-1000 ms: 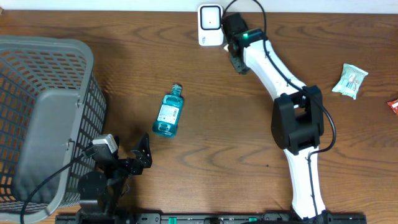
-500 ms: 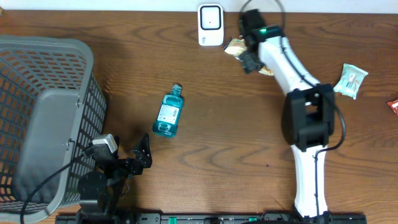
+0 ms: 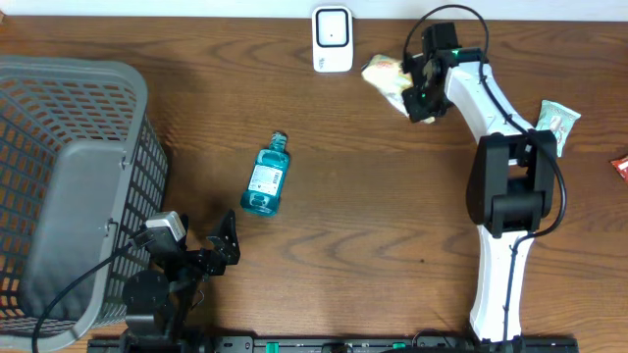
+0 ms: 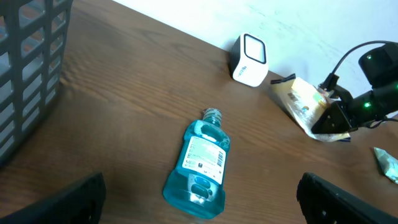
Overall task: Scan the item barcode
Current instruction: 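Hold the yellow snack bag up to the white scanner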
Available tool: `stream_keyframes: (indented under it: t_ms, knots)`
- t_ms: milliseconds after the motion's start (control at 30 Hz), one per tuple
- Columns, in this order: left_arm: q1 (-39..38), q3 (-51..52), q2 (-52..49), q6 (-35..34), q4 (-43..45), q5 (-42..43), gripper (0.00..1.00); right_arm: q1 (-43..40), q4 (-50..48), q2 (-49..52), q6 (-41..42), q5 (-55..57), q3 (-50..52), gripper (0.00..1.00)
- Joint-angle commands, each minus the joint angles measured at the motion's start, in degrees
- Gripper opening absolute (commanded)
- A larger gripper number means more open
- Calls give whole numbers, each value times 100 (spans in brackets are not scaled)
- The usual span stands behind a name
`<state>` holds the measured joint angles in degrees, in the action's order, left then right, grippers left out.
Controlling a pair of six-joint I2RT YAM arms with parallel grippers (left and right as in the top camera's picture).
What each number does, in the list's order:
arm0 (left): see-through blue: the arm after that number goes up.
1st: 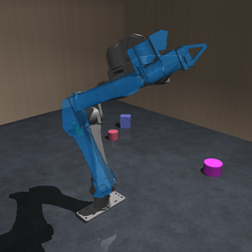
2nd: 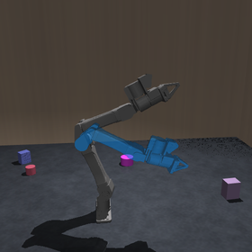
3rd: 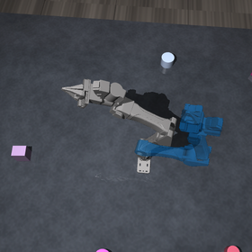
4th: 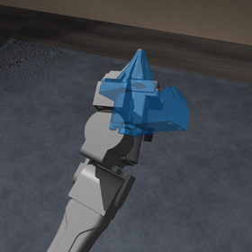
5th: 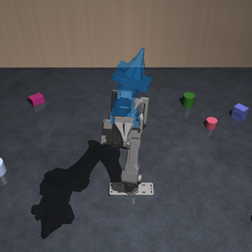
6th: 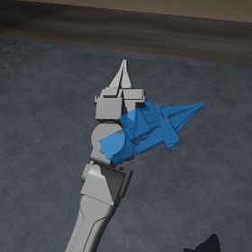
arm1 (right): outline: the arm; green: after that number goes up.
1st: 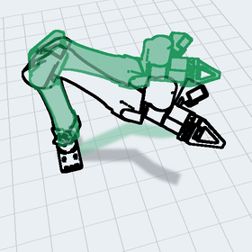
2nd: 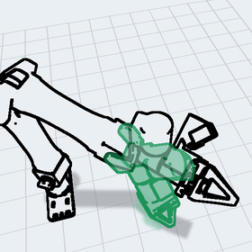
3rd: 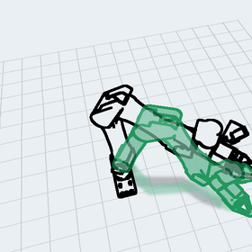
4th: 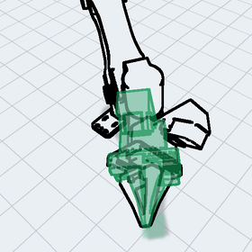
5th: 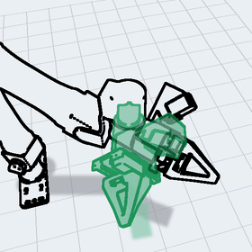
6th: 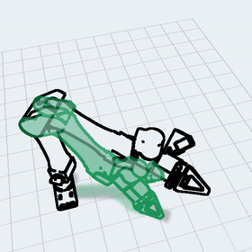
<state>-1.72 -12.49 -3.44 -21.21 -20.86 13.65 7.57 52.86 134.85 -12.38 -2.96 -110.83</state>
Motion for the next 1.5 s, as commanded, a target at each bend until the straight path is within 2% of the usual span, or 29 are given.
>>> stream_keyframes:
  t_ms: [0,200,333,400,533,667,800,1033,1233,1367,1467]
  knots:
    - [-24,-9,11,-74,-15,70,98,98,205,-402,-55,-1353,-35,1]
    - [-24,-9,11,-72,-15,70,98,-59,1270,-1158,-83,-3414,-125,1]
    - [-24,-9,11,-72,-13,70,98,-79,1893,-1246,-964,-4415,-125,1]
    - [-24,-9,11,-72,-15,70,98,-70,1980,-1235,-1182,-4332,-116,1]
    - [-24,-9,11,-74,-15,70,98,35,1438,-1235,-885,-2933,-114,1]
    - [-24,-9,11,-72,-15,72,98,258,229,-1235,48,-667,-114,1]
    - [-24,-9,11,-74,-15,70,98,448,-758,-1189,553,579,-114,1]
    - [-24,-9,11,-72,-15,70,98,935,-2227,-815,540,2026,-114,1]
    - [-24,-9,11,-72,-13,70,98,1274,-3401,-376,59,3434,-116,1]
    - [-24,-9,11,-74,-15,70,98,1375,-3919,-81,-468,4328,-116,1]
    - [-24,-11,11,-74,-15,72,98,1399,-4111,11,-592,4597,-116,1]
